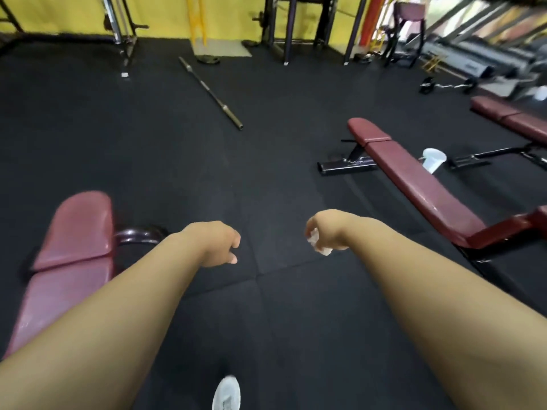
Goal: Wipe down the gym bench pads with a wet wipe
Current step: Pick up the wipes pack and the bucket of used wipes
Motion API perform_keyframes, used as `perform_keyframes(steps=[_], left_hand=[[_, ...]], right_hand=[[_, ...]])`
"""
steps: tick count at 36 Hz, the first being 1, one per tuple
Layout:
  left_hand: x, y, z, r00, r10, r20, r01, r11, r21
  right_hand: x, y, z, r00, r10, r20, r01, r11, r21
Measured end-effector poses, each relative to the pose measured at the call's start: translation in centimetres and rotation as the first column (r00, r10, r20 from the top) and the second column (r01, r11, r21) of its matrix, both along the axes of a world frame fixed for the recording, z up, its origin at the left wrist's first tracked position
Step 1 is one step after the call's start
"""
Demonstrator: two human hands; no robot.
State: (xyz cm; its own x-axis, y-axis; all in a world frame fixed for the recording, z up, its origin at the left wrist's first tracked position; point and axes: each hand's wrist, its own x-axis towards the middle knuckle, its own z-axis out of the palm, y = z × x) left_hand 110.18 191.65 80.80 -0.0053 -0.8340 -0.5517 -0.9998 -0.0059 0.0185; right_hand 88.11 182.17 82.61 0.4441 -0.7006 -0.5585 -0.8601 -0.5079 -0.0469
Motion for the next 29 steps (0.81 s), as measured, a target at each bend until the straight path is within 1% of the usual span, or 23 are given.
perform_keyframes(steps=[2, 7, 10, 14, 22, 26, 29], left_hand=[[1.3, -4.5, 1.1, 0.999, -0.039, 0.001, 0.039, 0.999, -0.021], [3.5, -14.9, 3.9, 0.991, -0.123, 0.042, 0.127, 0.988, -0.084], [3.8, -20.7, 5.1, 0.986, -0.163, 0.043, 0.166, 0.982, -0.09], [3.5, -28.6, 5.6, 0.978, -0.208, 0.034, 0.21, 0.974, -0.089], [1.9, -45.0, 5.4, 0.953, -0.303, 0.009, 0.301, 0.944, -0.133], [1.6, -53.9, 5.5, 0.953, -0.302, -0.023, 0.296, 0.944, -0.147], [2.5, -59.3, 5.9, 0.957, -0.277, -0.084, 0.258, 0.948, -0.186]], right_hand=[[0.6, -3.2, 1.0, 0.998, -0.057, 0.024, 0.057, 0.998, -0.016], [1.5, -10.4, 4.1, 0.99, -0.142, 0.018, 0.143, 0.989, -0.037], [1.2, -14.7, 5.3, 0.979, -0.205, 0.02, 0.205, 0.976, -0.066], [0.1, -20.4, 5.7, 0.958, -0.285, 0.009, 0.285, 0.957, -0.056], [-1.5, -35.1, 5.1, 0.947, -0.311, -0.08, 0.306, 0.95, -0.065], [-1.7, -44.5, 5.6, 0.947, -0.314, -0.066, 0.308, 0.947, -0.092], [-1.1, -51.2, 6.1, 0.95, -0.306, -0.056, 0.298, 0.946, -0.125]])
